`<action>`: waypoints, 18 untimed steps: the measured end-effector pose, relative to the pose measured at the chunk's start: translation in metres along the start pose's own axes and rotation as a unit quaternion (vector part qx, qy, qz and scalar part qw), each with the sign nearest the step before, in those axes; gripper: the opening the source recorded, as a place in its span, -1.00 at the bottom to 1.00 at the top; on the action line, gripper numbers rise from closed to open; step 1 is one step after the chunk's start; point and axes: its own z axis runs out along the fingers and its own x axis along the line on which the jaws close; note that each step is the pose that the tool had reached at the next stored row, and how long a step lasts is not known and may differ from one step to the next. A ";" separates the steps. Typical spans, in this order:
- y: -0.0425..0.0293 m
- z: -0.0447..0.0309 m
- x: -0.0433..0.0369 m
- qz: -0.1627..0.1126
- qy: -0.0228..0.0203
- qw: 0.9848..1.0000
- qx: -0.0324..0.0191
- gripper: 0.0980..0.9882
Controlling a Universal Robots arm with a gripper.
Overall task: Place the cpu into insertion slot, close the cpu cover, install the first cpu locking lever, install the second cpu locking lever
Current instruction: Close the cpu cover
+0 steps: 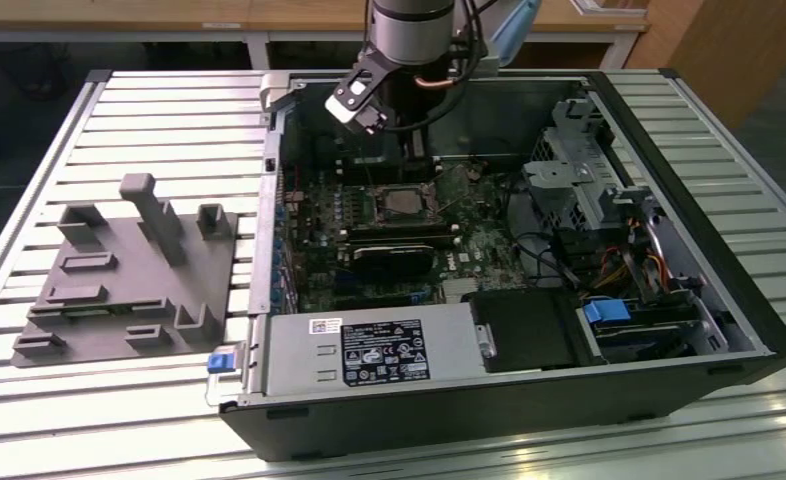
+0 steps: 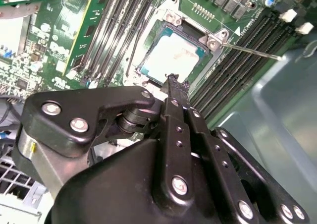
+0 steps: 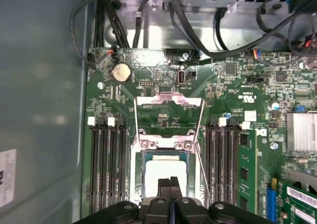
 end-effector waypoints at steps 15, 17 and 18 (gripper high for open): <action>0.0130 -0.0125 -0.0006 0.000 0.001 1.000 0.003 -0.98; 0.0142 -0.0124 -0.0006 0.000 0.001 1.000 0.003 -0.98; 0.0142 -0.0124 -0.0007 0.000 0.001 1.000 0.003 -0.98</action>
